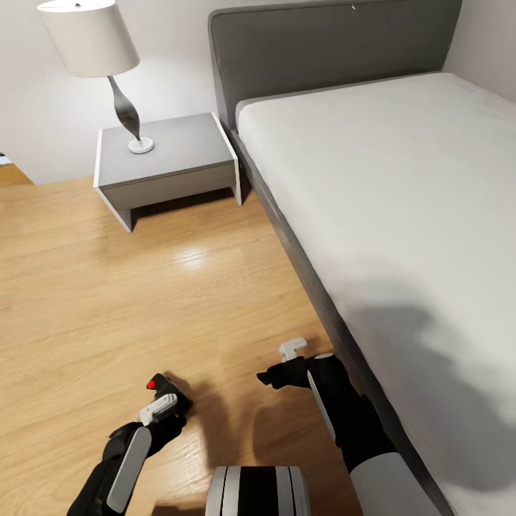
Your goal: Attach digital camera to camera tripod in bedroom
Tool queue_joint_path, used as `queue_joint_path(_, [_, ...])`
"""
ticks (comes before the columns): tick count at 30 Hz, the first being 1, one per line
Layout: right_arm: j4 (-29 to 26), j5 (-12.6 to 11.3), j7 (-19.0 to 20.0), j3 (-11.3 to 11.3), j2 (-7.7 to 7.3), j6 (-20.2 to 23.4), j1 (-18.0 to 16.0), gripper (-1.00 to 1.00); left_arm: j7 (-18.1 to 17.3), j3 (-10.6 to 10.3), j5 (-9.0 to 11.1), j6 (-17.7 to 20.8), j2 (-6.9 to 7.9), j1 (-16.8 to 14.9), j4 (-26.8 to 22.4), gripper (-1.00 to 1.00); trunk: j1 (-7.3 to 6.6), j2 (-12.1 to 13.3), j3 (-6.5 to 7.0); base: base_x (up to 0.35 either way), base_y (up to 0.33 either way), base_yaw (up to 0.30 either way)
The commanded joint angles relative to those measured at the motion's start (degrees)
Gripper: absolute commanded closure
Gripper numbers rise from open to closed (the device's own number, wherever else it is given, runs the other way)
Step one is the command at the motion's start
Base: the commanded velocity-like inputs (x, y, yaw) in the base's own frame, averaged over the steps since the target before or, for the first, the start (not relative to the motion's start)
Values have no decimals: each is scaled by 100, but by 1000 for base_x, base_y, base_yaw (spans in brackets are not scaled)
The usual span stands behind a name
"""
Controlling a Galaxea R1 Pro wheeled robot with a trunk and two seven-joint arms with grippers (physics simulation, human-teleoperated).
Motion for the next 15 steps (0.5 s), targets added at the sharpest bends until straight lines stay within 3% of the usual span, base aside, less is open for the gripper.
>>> queue_joint_path(1, [-7,59,46,-3,1,17,-2,-100,46,8,58,10,-32,-2,-8,-100,-1,-2,-4,0,0,0])
queue_joint_path(8, [-7,55,44,3,1,17,-2,-100,51,0,57,-286,-370,-2,-8,-100,-1,-2,-4,0,0,0])
queue_joint_path(15, [-23,64,37,14,1,16,-2,-100,59,-2,64,-690,-516,-2,22,-100,-1,-2,-4,0,0,0])
